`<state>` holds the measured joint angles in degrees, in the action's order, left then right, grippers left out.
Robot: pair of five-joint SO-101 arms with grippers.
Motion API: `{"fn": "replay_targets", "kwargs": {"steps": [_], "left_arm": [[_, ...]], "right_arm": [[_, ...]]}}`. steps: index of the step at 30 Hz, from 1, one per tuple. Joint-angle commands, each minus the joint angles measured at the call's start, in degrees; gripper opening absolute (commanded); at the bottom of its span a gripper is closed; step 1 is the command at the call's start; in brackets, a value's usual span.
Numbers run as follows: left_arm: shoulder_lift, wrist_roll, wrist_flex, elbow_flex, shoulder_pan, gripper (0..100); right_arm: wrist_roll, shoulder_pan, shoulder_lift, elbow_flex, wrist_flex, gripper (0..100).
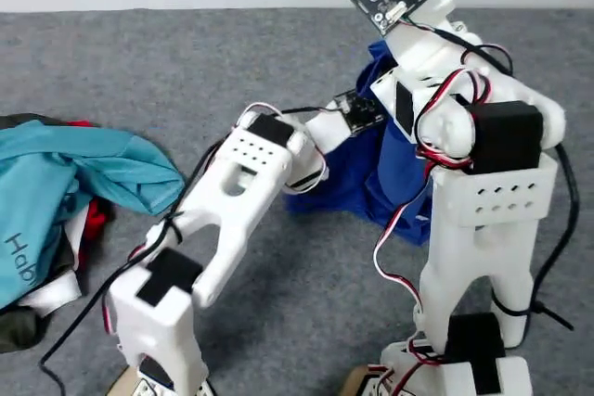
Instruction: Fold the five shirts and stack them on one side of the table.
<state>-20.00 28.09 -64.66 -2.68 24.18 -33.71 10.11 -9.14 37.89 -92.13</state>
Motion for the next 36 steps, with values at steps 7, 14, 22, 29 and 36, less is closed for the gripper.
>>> {"fn": "replay_targets", "kwargs": {"steps": [7, 14, 22, 29, 36], "left_arm": [[-3.69, -0.53, -2.46, -6.46, 3.6, 21], [-9.32, -0.44, 0.62, -6.46, 4.31, 21], [-10.64, -0.44, -0.35, -9.89, 3.08, 0], [-4.84, -0.44, -5.8, -10.59, 2.11, 1], [5.71, -0.26, -11.08, -10.42, -3.52, 0]], "right_arm": [[-0.09, -0.4, -0.04, 0.35, -0.13, 0.9], [-0.09, -0.4, -0.04, 0.35, 0.04, 0.9], [-0.35, -0.4, -0.4, 0.35, -0.22, 0.9], [-0.35, -1.98, -0.48, 0.35, 0.22, 0.9], [-0.35, -7.08, -0.66, 0.7, 0.13, 0.9]]}}
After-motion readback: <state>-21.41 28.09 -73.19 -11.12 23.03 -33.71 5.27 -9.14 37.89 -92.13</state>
